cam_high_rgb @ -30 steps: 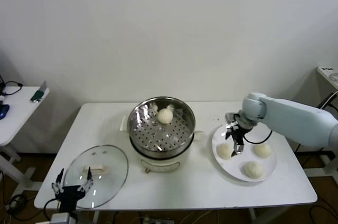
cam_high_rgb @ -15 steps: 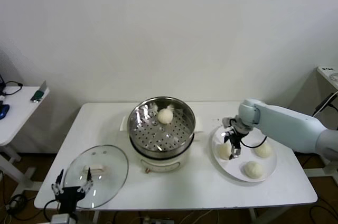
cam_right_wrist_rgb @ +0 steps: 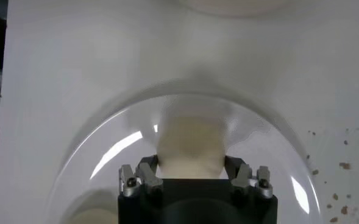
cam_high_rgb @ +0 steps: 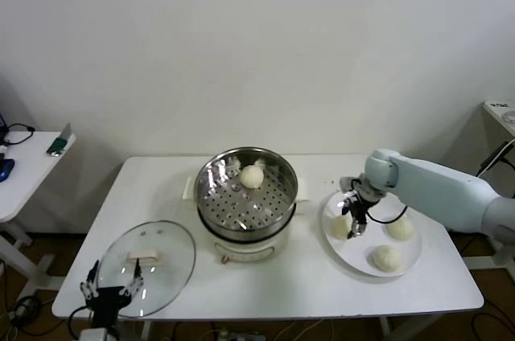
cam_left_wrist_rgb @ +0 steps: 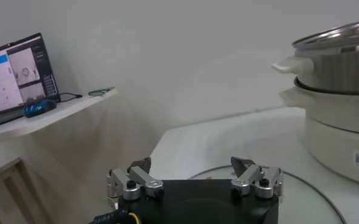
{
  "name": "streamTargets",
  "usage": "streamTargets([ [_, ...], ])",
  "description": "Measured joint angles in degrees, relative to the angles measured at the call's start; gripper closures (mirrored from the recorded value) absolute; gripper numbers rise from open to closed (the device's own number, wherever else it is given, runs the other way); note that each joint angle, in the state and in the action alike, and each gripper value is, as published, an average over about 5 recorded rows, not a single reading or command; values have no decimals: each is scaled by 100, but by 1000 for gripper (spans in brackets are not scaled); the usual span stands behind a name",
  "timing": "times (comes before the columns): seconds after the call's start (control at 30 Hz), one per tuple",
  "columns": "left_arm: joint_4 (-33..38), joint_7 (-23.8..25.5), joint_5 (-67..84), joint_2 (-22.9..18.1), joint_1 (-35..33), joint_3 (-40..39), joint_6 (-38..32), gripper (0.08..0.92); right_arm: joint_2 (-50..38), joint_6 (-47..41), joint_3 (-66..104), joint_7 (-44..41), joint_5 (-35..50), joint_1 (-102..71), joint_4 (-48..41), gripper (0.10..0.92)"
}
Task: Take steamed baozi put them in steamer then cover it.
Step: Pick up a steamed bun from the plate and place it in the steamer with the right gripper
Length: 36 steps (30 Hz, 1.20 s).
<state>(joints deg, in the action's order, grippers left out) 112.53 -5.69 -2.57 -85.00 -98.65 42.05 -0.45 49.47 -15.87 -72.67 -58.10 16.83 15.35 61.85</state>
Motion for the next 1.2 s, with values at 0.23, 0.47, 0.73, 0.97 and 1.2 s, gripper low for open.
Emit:
streamTargets([
  [0.23, 0, 0, -13, 3, 23, -68, 0, 177, -15, 51, -420, -82, 546, 880, 104, 318],
  [0.47, 31, 4, -16, 6, -2, -143, -15, 177, 231, 64, -1079, -136, 1403, 2123, 76, 316],
  [0.73, 80, 35, -63, 6, 14, -206, -18, 177, 922, -73, -1395, 6, 2409, 2894, -28, 313],
  [0.97, 115, 54, -113, -15, 35, -256, -37, 177, 1753, -241, -1474, 239, 2996, 3000, -169, 313],
  [1.2, 99, 56, -108, -1, 1, -277, -85, 177, 2473, -369, -1591, 471, 3329, 2857, -234, 313],
])
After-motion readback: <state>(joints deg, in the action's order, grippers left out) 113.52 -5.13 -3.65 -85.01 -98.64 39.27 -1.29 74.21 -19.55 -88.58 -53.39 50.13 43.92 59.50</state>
